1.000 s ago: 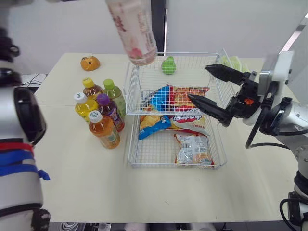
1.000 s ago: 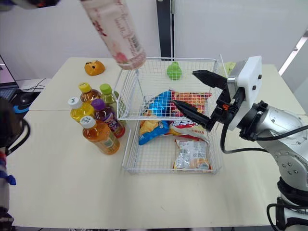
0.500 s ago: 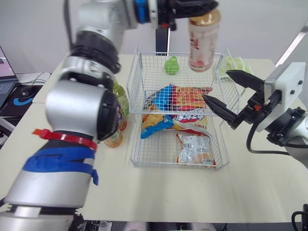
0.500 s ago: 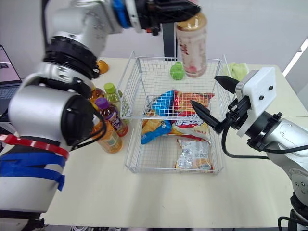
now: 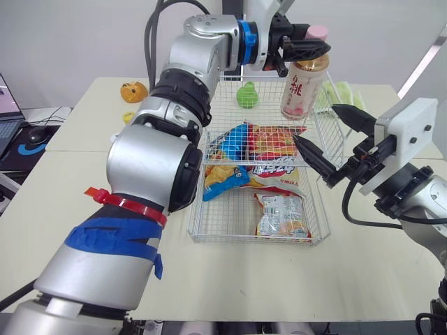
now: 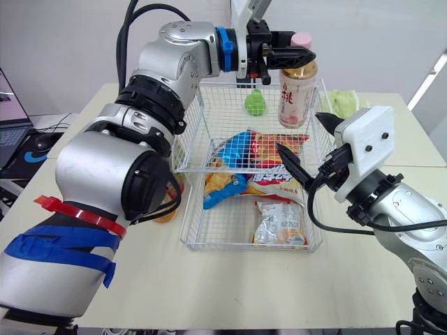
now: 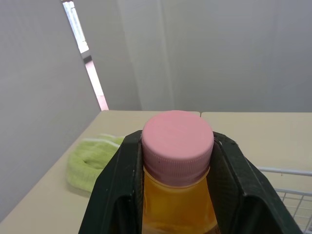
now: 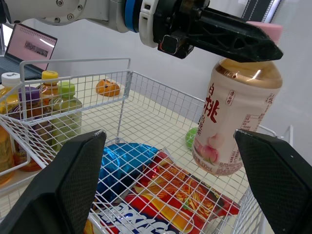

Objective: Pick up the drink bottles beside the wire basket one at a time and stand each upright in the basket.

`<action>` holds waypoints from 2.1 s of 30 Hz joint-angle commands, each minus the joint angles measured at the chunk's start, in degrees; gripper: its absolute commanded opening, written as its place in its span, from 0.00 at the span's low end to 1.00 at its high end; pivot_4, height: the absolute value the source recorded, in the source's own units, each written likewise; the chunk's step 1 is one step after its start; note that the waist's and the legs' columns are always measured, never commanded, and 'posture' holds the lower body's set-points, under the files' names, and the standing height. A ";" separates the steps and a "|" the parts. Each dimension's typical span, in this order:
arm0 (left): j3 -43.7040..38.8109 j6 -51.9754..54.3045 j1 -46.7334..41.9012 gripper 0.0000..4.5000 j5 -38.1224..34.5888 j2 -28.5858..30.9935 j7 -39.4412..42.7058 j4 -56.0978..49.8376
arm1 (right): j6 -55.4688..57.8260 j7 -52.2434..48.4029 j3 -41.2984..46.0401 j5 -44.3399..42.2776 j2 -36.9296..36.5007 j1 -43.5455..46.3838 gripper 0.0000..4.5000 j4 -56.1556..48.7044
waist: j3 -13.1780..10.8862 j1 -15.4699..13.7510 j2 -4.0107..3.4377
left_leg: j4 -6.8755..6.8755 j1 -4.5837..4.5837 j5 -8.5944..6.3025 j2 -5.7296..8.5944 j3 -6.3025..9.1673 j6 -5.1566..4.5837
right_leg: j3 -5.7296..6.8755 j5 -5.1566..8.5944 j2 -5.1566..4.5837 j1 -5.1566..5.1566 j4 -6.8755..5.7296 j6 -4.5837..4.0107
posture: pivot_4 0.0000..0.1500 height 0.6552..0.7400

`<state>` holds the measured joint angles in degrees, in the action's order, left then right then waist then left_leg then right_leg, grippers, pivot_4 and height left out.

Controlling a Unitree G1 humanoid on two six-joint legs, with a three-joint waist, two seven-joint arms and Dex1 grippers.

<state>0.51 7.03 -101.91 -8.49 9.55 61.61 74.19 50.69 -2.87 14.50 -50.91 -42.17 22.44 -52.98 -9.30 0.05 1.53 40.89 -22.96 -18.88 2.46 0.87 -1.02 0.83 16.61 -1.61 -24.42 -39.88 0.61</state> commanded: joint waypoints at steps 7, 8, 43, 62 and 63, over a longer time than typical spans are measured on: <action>-4.10 -0.99 -1.72 0.78 0.55 0.67 -1.91 -1.55 | -1.02 0.28 0.32 -0.73 -0.07 1.01 1.00 -0.92 | 0.00 0.01 0.00 | 0.03 0.02 0.00 0.00 -0.03 -0.01 | -0.02 0.00 0.00 0.01 -0.03 0.00 | 1.00 1.00; -4.52 -0.85 -1.86 0.84 0.46 1.17 -1.90 -1.64 | -1.16 0.14 0.19 -0.71 0.01 1.13 1.00 -0.75 | 0.00 0.01 0.00 | 0.04 0.04 0.01 0.00 -0.03 -0.01 | -0.03 0.00 0.01 0.01 -0.06 0.00 | 1.00 1.00; -62.84 38.81 106.60 1.00 -32.38 22.07 -18.00 -107.65 | -14.14 -46.60 -17.96 2.63 10.72 22.41 1.00 30.37 | 0.23 -0.02 0.04 | 0.12 0.52 0.05 -0.07 0.15 0.08 | -0.03 -0.02 0.03 0.48 -0.03 -0.02 | 1.00 1.00; -33.83 24.69 90.13 1.00 -23.51 28.20 -29.93 -88.35 | -10.70 -42.28 -14.57 3.27 10.58 21.84 1.00 26.48 | 0.26 -0.29 -0.13 | -0.12 1.33 0.06 -0.07 0.23 0.11 | 0.03 -0.13 0.07 1.13 0.05 -0.26 | 1.00 1.00; -32.11 23.85 88.54 1.00 -22.72 28.01 -29.95 -86.48 | -10.28 -41.71 -14.22 3.14 10.29 21.66 1.00 25.95 | 0.26 -0.07 -0.13 | -0.13 1.25 0.07 -0.08 0.23 0.12 | 0.04 -0.13 0.07 1.06 0.09 -0.25 | 1.00 1.00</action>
<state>-33.16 33.40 -11.76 -32.70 36.98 31.85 -13.49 40.24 -45.65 -1.85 -46.71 -31.33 43.75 -24.56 -9.04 -0.02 1.40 40.75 -21.80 -18.81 2.38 1.10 -0.90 0.88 16.48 -1.54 -23.44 -39.76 0.36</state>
